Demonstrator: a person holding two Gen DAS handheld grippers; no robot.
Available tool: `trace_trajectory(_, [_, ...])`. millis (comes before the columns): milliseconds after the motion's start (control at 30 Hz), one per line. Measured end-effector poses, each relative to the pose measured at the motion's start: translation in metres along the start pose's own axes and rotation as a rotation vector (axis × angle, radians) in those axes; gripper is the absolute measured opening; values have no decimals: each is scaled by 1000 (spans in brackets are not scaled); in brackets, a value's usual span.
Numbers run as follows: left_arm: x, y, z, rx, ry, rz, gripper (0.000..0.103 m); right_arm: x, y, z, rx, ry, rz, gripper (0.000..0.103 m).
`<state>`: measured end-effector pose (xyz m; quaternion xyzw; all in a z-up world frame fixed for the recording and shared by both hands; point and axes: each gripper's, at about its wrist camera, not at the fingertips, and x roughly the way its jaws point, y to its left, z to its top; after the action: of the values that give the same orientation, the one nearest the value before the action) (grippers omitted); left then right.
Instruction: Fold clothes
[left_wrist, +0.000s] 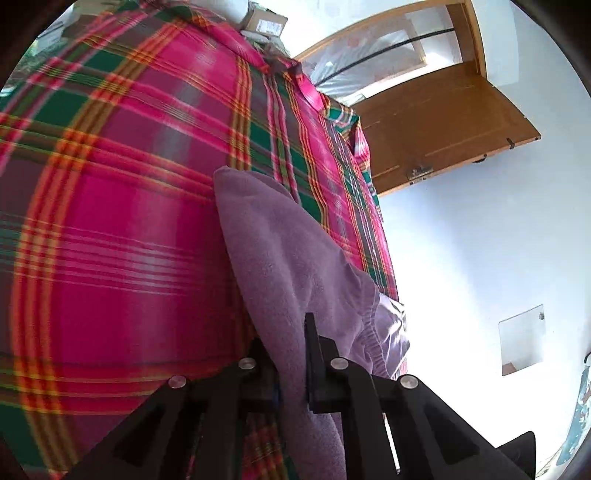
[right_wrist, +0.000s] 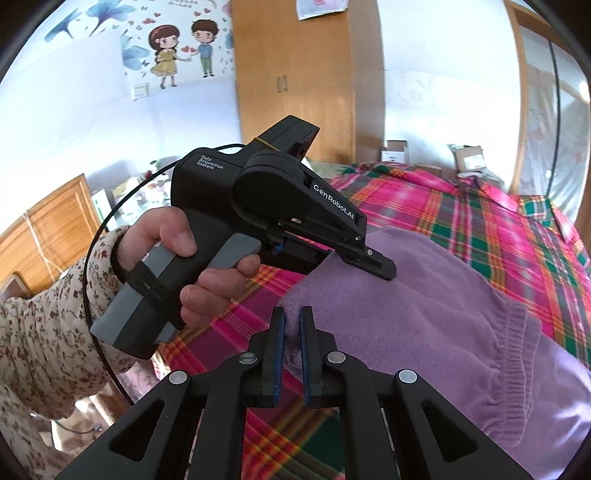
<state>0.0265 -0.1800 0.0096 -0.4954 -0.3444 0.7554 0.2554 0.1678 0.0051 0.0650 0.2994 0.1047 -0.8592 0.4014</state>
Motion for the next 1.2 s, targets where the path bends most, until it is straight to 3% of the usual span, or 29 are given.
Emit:
trace_trajectory(367, [-30, 34, 3, -45, -46, 52, 9, 33, 22, 18, -20, 29, 118, 8])
trace_trajectory(733, [-22, 62, -6, -90, -30, 102, 11, 64, 12, 20, 24, 92, 174, 11])
trace_trajectory(1033, [-35, 41, -10, -70, -77, 177, 13, 54, -12, 23, 76, 72, 158, 21])
trace_trajectory(1200, [-44, 24, -19, -48, -115, 233, 15, 36, -29, 19, 118, 54, 128, 22])
